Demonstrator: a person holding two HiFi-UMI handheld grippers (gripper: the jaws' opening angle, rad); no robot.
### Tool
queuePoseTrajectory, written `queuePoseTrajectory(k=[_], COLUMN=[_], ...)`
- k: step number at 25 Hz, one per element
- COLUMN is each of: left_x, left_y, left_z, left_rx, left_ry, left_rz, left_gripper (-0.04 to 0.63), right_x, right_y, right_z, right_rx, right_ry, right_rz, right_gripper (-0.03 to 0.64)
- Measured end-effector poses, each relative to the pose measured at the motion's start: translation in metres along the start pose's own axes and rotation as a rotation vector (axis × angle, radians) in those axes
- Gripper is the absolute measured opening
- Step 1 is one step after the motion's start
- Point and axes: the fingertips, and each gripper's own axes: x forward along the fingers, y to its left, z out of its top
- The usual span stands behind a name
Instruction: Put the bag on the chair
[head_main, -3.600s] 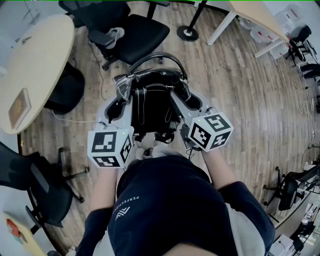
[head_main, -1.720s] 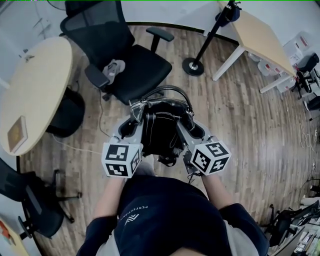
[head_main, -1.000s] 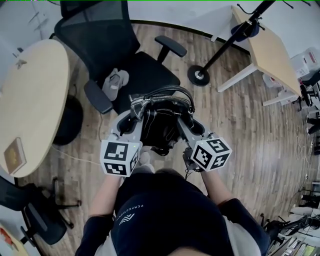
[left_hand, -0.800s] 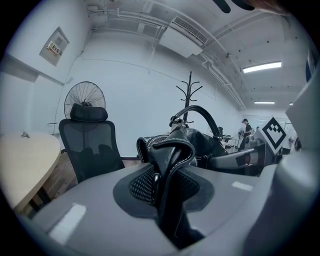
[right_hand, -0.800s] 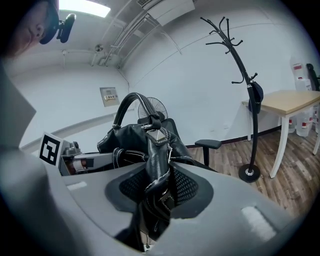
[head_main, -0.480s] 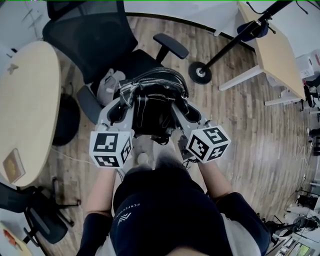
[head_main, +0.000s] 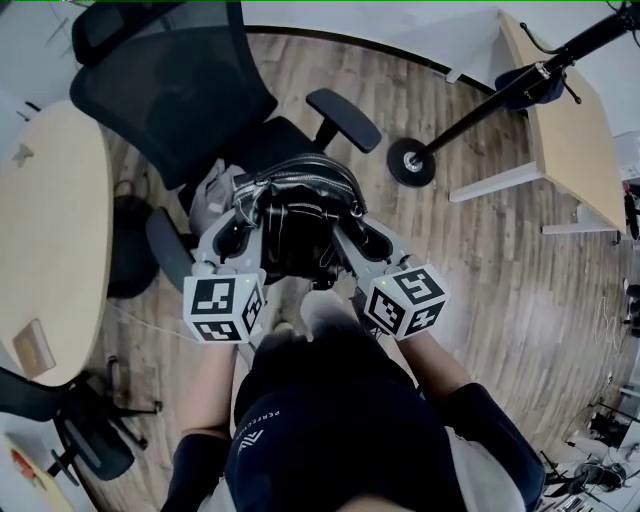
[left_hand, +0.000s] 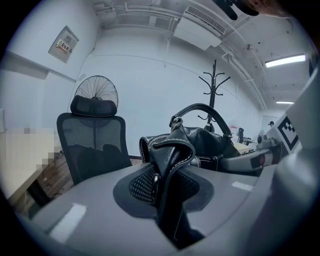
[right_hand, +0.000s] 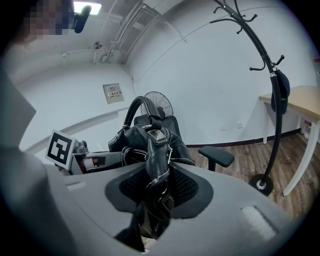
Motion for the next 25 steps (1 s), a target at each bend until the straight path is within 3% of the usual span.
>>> queuePoseTrajectory(k=[11,25], left_x=[0.081,0.171], left_y=[0.017,0.027], left_z=[-0.004,-0.019], left_rx=[0.014,0.053], left_ry=[0.073,0.143], left_rz=[0.039,0.021], left_gripper=[0.089,0.092], right_x=[0.050,0.094], right_y=[-0.055,-0.115], right_z=[0.001,-0.010], right_rx=[0.065,0.150], right_ry=[0.075,0.113], right_rz=[0.016,-0.032], right_gripper=[0.110,0.110])
